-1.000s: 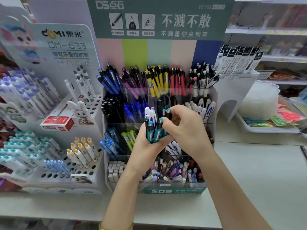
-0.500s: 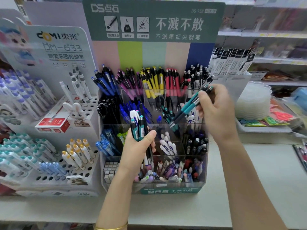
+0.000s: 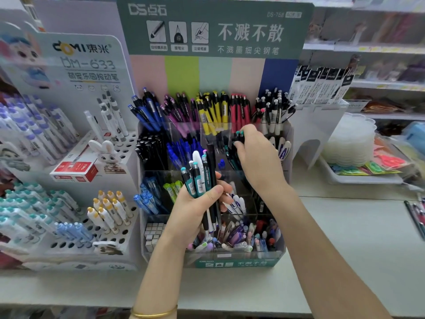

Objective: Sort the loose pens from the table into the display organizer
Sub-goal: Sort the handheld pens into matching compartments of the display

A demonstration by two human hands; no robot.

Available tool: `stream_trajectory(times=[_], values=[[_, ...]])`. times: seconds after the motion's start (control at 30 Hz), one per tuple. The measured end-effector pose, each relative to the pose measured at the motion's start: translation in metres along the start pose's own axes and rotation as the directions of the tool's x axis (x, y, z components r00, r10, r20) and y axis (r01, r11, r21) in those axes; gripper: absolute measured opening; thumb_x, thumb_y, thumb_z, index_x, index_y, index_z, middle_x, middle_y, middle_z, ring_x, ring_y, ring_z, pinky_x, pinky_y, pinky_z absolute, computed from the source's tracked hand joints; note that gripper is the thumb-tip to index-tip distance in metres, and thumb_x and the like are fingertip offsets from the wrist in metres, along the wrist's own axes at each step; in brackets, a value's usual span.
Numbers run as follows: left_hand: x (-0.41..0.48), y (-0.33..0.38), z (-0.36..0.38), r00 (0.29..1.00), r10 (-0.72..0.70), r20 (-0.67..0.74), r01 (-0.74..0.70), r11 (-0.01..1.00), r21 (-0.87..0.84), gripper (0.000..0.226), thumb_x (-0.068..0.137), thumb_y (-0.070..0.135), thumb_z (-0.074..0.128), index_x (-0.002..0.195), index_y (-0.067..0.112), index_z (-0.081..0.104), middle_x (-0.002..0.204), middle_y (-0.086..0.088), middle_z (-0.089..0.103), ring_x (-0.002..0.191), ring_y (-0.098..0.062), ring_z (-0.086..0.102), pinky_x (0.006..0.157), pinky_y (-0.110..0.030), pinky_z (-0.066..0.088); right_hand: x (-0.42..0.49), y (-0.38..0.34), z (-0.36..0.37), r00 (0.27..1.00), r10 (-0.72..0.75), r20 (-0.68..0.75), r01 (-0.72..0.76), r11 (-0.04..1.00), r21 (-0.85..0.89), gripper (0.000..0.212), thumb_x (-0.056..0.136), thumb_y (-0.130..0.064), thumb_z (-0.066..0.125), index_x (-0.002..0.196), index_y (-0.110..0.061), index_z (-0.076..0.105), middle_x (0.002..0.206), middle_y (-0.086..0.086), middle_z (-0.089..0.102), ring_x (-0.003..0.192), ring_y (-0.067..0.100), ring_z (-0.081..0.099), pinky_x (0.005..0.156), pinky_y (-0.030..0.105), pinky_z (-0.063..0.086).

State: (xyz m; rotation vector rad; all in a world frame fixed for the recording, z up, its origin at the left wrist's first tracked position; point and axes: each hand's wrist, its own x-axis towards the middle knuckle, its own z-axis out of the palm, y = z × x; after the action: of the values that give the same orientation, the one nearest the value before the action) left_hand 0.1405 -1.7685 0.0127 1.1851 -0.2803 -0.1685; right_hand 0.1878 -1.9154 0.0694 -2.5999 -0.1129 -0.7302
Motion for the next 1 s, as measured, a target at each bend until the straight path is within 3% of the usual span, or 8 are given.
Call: stream_trajectory(times=[0.17,0.37,0.53,0.63,0.73,0.8,0.87,1.0], values=[[-0.002,0.0,-0.003,0.998,0.008,0.059,-0.005,0.999,-0.054,0.02,0.085,0.012,0.062,0.104,0.009,0.057,0.073,-0.005,0.06,0.064,-0.019,0.055,0.061,-0.031,0.049,-0.001,-0.002,0.011,0.996,0.014,0.093,0.006,0.978,-0.208,0.023,0.094,-0.003,0.055,0.113,-0.008,0.043,0.095,0.009,0.063,0.078,0.025,0.059,0.059,0.028,0.034],[-0.006,0.001,-0.006,0.996,0.043,0.079,-0.043,0.999,-0.01,0.019,0.081,0.028,0.067,0.097,0.019,0.064,0.07,-0.001,0.056,0.064,-0.02,0.053,0.067,-0.034,0.05,0.001,-0.003,0.02,0.988,0.09,0.123,-0.063,0.976,-0.21,0.028,0.091,-0.001,0.059,0.116,-0.007,0.048,0.112,0.012,0.058,0.095,0.027,0.06,0.066,0.026,0.038],[-0.007,0.005,-0.005,0.998,0.053,0.043,-0.06,0.984,0.165,0.015,0.087,0.028,0.066,0.072,0.025,0.065,0.072,-0.002,0.07,0.082,-0.027,0.07,0.091,-0.044,0.053,0.002,0.0,0.023,0.982,0.132,0.133,-0.108,0.979,-0.175,0.026,0.092,-0.002,0.056,0.117,-0.006,0.049,0.118,0.012,0.054,0.101,0.026,0.054,0.07,0.028,0.038],[-0.007,0.003,-0.005,0.998,0.047,-0.038,-0.039,0.981,0.188,0.009,0.094,0.012,0.06,0.087,0.007,0.058,0.064,-0.004,0.066,0.069,-0.022,0.067,0.081,-0.038,0.053,-0.009,-0.004,0.019,0.993,0.12,0.019,-0.118,0.99,-0.081,0.041,0.09,-0.004,0.059,0.128,-0.008,0.044,0.125,0.011,0.046,0.1,0.027,0.054,0.072,0.03,0.044],[-0.006,0.0,-0.005,0.991,0.092,-0.095,-0.06,0.953,0.297,0.02,0.093,0.012,0.061,0.096,-0.006,0.052,0.061,-0.007,0.058,0.058,-0.015,0.056,0.068,-0.023,0.048,-0.023,-0.014,0.001,0.978,0.047,-0.205,-0.011,0.985,0.173,0.036,0.09,-0.002,0.057,0.125,-0.01,0.054,0.11,0.008,0.052,0.079,0.019,0.055,0.069,0.027,0.047],[-0.005,-0.001,-0.005,0.988,0.106,-0.115,-0.068,0.952,0.297,0.024,0.093,0.011,0.062,0.097,-0.01,0.051,0.063,-0.01,0.056,0.057,-0.016,0.053,0.062,-0.023,0.048,-0.033,-0.022,-0.015,0.995,0.021,-0.093,0.029,0.862,0.506,0.027,0.093,-0.003,0.054,0.118,-0.013,0.061,0.094,0.005,0.056,0.065,0.014,0.056,0.06,0.024,0.05],[-0.005,0.0,-0.002,0.988,0.109,-0.106,-0.076,0.959,0.272,0.021,0.093,0.009,0.062,0.098,-0.009,0.052,0.064,-0.008,0.056,0.055,-0.019,0.051,0.056,-0.027,0.047,-0.042,-0.03,-0.022,0.985,-0.032,0.167,-0.097,0.7,0.707,0.029,0.094,-0.006,0.055,0.12,-0.015,0.062,0.085,0.007,0.057,0.056,0.014,0.057,0.053,0.025,0.051],[-0.006,0.002,0.004,0.996,0.07,-0.063,-0.056,0.977,0.204,0.013,0.093,-0.003,0.054,0.082,0.003,0.053,0.06,0.001,0.054,0.052,-0.017,0.047,0.05,-0.027,0.044,-0.048,-0.032,-0.014,0.958,-0.096,0.269,-0.084,0.806,0.586,0.037,0.092,-0.009,0.059,0.126,-0.025,0.06,0.087,-0.001,0.052,0.072,0.016,0.059,0.076,0.034,0.054]])
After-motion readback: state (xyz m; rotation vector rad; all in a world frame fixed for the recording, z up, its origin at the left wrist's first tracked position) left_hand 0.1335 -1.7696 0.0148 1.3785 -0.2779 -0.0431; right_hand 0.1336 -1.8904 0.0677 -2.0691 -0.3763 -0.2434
